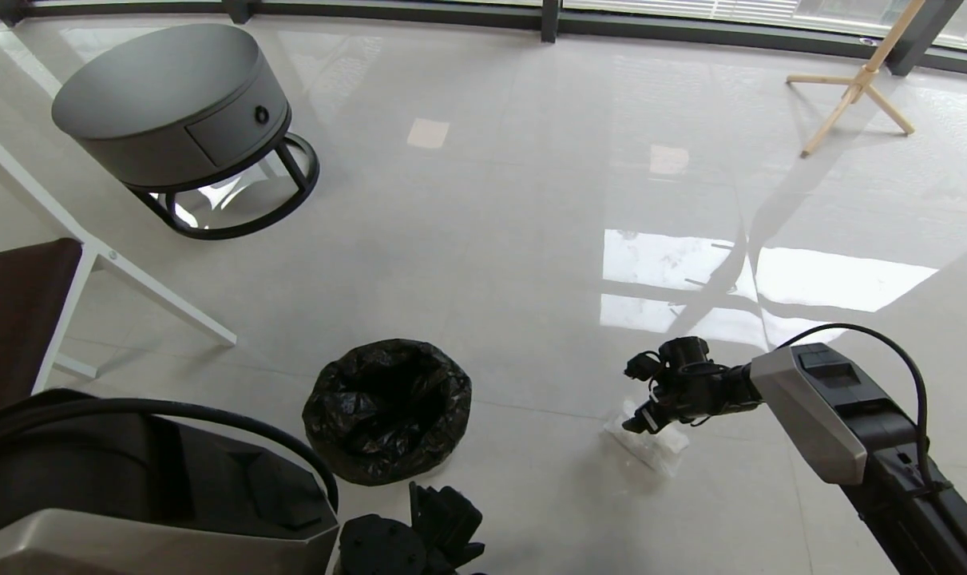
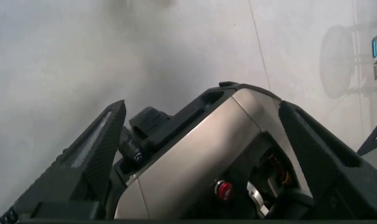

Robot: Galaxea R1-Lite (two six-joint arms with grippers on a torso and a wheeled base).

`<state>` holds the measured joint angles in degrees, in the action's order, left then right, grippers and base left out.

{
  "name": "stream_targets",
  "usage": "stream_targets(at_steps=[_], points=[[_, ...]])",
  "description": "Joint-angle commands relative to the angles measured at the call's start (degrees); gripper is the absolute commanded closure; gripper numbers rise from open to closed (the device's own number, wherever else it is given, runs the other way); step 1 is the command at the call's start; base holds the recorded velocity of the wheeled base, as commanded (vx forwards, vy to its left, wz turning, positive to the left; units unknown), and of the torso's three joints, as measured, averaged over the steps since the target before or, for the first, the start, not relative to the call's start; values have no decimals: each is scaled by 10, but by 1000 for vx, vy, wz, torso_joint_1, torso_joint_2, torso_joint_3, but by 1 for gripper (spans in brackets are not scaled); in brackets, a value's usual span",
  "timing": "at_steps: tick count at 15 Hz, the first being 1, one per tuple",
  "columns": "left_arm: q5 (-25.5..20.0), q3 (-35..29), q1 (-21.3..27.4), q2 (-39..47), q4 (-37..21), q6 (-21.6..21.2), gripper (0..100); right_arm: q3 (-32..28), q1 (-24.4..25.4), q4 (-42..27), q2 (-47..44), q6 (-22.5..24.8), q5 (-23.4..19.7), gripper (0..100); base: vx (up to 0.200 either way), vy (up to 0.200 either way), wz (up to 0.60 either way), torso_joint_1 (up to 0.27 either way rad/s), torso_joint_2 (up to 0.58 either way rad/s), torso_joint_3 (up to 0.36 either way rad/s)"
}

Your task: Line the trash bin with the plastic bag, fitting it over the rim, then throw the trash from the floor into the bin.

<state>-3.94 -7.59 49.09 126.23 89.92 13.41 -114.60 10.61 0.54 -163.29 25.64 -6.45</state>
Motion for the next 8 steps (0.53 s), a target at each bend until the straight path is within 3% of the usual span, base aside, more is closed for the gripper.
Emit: stream_targets(at_steps=[1,8], points=[[0,7,0,2,1,0,0,0,0,-1,-14,0,2,0,0,0,0,0,0,0],[0,11,0,12,1,2,0,0,-3,-29,-44,2,6,0,0,0,0,0,0,0]])
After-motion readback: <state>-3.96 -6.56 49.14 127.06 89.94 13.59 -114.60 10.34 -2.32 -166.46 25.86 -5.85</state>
